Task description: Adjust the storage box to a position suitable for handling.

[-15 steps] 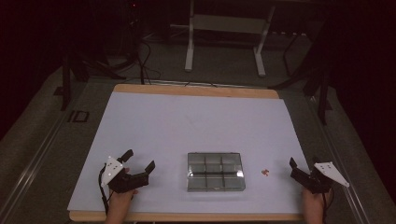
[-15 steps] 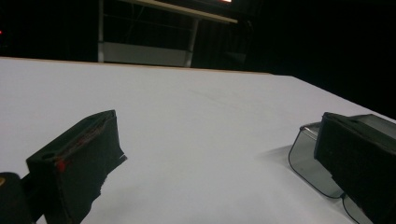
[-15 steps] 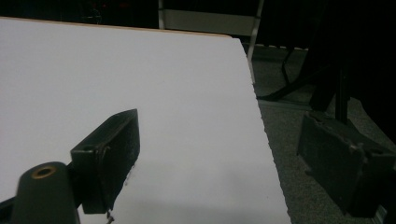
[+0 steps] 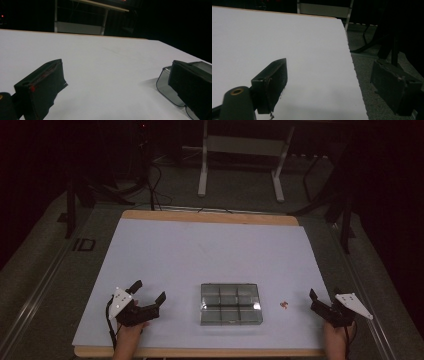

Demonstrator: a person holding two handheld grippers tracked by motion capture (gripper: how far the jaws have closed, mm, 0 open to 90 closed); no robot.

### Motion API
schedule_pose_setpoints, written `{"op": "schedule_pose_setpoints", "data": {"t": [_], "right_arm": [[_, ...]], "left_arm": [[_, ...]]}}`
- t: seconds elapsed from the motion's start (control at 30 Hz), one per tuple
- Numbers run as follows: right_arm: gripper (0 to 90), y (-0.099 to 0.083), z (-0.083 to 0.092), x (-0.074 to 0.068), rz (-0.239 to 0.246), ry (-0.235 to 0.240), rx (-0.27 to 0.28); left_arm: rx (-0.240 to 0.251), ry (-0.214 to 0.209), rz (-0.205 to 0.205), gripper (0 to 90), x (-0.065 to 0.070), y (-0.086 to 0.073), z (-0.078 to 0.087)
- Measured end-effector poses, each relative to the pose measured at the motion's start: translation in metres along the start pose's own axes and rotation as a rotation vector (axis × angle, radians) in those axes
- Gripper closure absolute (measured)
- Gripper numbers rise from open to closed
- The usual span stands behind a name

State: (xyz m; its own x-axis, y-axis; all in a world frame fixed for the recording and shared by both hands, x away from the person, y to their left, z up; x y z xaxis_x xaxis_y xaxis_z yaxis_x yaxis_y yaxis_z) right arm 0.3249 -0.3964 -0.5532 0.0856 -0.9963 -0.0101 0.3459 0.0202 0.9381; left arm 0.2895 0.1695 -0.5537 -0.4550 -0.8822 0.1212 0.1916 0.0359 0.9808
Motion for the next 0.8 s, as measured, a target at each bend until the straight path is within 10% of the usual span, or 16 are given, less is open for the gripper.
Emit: {"op": "schedule_pose_setpoints", "data": {"t": [0.53, 0.8], "right_arm": [[16.3, -0.001, -0.007, -0.004, 0.018, 0.045, -0.095], [13.9, 0.009, 0.000, -0.027, 0.015, 0.203, -0.100]], "left_arm": [[-0.086, -0.049, -0.020, 1.0, 0.006, -0.001, -0.008], [-0.143, -0.135, -0.067, 1.0, 0.026, -0.001, -0.008]]}}
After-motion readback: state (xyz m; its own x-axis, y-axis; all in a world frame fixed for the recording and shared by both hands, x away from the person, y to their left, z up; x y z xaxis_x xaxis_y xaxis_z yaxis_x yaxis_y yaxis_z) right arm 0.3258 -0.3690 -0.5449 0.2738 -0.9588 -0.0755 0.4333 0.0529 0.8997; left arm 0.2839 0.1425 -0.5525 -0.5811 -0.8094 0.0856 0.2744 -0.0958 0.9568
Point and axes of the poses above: each handheld gripper's, and its own axes: z roughly backward along the jaws, y roughly out of its top, x roughly to its right, the point moved 6 cm from there along -z, roughly forward along the jaws, and after that the axes turned 5 degrees about -z, right-handed, at the moved point
